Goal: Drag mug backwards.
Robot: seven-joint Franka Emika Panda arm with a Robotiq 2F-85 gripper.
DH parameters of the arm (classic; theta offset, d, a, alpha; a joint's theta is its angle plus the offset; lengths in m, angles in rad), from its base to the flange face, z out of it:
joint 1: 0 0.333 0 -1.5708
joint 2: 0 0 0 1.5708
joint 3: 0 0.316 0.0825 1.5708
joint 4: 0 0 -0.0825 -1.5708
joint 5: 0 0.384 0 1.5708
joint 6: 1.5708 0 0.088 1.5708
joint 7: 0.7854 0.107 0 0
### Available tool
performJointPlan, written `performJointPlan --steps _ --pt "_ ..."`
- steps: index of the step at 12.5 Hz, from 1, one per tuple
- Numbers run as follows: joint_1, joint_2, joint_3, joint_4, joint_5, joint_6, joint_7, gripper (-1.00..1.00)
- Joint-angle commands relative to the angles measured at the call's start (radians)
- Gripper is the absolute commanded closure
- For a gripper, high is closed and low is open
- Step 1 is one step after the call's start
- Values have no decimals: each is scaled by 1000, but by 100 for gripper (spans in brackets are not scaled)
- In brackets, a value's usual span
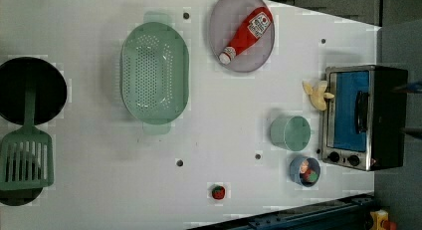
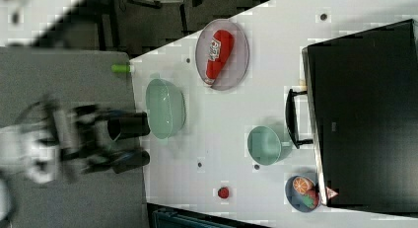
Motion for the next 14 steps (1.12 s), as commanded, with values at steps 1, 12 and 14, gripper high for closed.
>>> performJointPlan --steps 1,12,14 --pt "-16 19 -21 56 -18 -142 -187 -100" --pt "-24 24 -43 69 -52 -116 -228 -100" --pt "-24 24 -43 69 -52 -116 -228 -100"
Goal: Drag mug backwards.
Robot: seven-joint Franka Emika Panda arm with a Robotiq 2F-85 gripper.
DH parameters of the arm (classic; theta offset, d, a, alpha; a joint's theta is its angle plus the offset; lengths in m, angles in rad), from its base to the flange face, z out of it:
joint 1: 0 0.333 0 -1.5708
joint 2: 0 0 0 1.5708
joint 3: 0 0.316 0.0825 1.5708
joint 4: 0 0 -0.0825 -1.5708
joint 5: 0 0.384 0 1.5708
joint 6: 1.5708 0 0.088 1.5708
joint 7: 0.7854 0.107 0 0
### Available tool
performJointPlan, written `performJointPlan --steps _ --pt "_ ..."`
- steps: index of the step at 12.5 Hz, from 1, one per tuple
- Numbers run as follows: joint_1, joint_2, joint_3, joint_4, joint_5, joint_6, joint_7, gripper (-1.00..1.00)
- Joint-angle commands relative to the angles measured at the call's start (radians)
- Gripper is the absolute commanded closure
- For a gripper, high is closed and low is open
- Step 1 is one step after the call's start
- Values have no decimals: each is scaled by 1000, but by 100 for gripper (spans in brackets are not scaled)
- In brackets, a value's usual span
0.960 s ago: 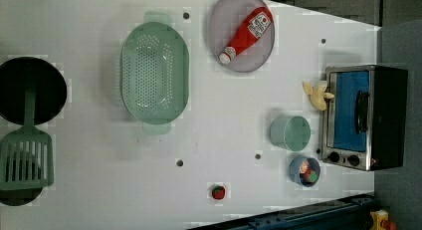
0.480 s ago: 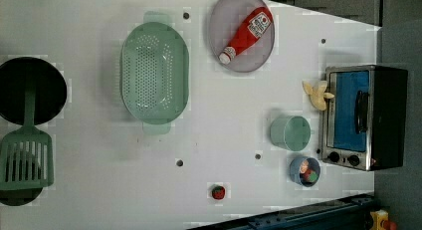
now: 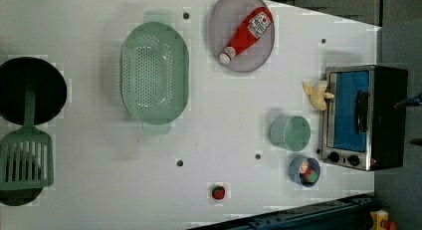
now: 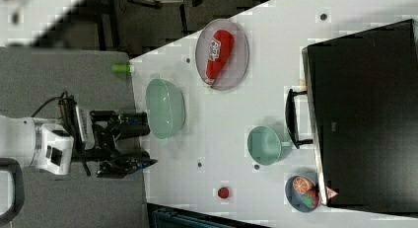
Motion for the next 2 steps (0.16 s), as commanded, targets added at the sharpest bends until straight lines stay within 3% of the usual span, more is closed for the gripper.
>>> performJointPlan --steps 1,2 --pt "14 -61 13 30 -9 21 -48 -100" --pt "14 -61 13 30 -9 21 -48 -100"
